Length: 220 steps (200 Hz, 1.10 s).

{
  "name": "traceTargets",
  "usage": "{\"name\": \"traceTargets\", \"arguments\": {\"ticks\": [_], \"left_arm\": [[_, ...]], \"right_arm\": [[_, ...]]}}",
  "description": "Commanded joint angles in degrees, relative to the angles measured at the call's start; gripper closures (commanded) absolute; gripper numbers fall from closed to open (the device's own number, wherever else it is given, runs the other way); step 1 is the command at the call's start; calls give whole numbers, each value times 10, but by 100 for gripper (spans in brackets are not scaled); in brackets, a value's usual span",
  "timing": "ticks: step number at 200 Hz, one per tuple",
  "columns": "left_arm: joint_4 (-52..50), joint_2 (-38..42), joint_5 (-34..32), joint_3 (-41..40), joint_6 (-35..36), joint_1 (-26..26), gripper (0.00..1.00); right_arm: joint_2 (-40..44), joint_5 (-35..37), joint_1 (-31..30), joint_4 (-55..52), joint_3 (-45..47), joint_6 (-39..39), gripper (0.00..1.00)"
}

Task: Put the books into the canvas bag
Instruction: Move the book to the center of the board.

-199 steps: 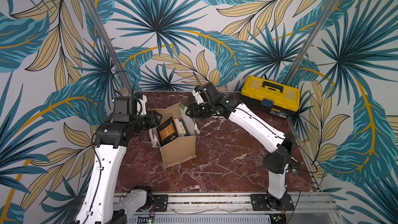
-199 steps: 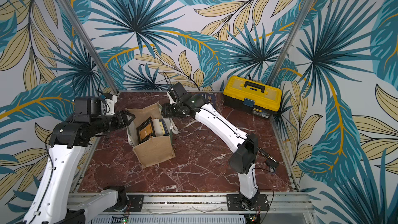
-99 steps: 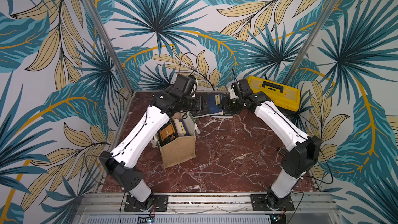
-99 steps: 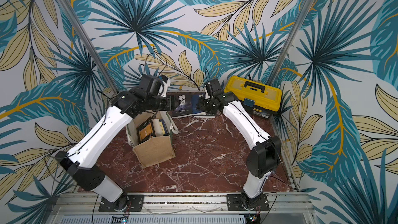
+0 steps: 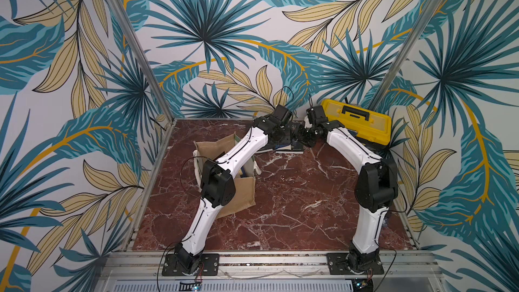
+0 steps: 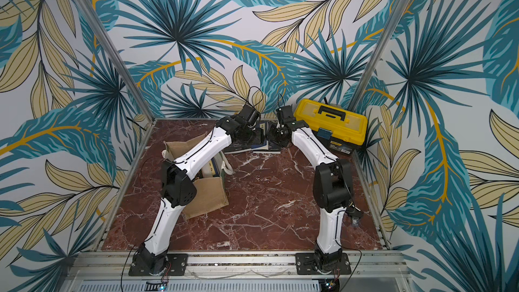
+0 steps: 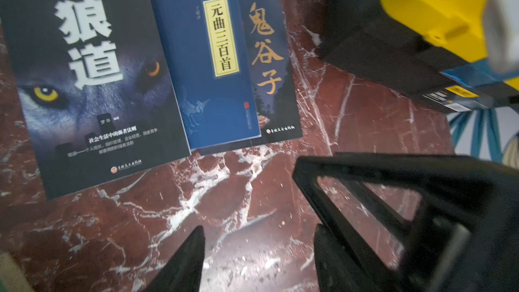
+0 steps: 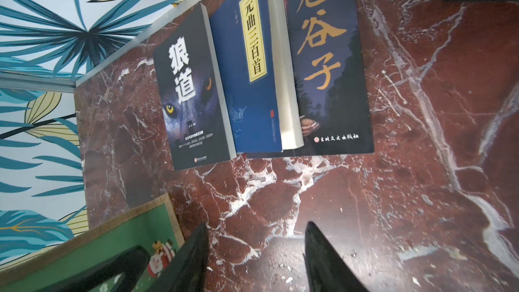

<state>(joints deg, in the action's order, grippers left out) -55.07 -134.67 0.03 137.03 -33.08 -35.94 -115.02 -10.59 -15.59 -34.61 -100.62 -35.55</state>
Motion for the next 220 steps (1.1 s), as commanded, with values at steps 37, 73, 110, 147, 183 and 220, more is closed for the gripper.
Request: {"name": "traceTargets", "arguments": {"ticks": [37,73,110,147,183,220], "left_arm": [[49,-93,-19,59,-17,87,34],[54,-135,-23,63,-15,130,31],[55,-155,-6,45,-22,159,31],[57,-161,22,16,-33,179,30],[62,-165,107,0,-37,185,30],[62,-151,138,-39,-38,185,30]], "right_arm": [[-128,-17,-6,63,-96,-17,45],[-201,-3,-16,51,-178,16,45],[-268,3,-26,17,-264,40,45],[-310,13,-42,-6,-314,58,45],[-340,20,-49,-26,-334,63,45],[-352,7,-55,-45,-343,67,45]]}}
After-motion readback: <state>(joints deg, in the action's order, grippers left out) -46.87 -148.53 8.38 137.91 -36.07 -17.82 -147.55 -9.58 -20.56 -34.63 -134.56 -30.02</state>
